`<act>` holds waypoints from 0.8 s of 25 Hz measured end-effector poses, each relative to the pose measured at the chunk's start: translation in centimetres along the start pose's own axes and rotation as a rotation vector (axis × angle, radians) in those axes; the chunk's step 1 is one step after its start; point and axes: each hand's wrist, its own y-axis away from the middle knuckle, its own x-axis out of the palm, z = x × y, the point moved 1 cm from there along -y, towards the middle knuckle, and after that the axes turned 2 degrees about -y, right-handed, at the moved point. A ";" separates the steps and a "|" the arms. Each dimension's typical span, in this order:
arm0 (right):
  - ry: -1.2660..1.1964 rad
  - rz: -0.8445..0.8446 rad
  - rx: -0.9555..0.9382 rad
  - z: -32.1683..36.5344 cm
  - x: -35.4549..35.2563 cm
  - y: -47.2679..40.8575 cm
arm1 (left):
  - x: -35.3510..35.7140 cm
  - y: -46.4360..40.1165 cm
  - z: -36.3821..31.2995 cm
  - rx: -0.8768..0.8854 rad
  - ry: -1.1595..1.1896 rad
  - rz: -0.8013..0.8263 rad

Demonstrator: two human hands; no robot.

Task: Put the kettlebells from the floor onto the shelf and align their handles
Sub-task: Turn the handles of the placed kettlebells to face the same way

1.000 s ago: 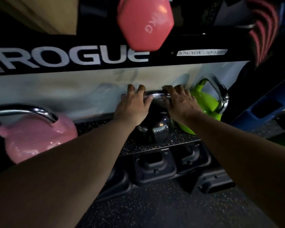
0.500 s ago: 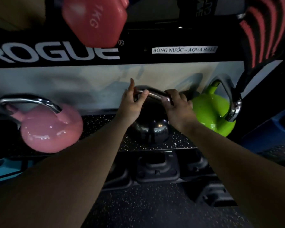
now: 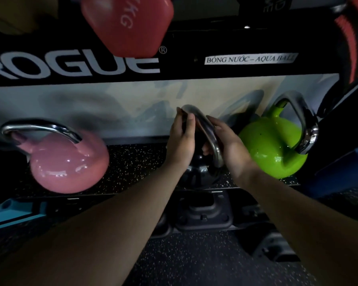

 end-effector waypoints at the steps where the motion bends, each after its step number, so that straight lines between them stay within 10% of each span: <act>1: -0.013 0.006 0.004 0.2 0.2 -0.6 | 0.1 -0.2 0.0 -0.014 0.001 -0.011; 20: -0.233 -0.076 0.097 -0.7 6.3 0.1 | -1.9 -3.7 0.4 -0.061 -0.027 0.188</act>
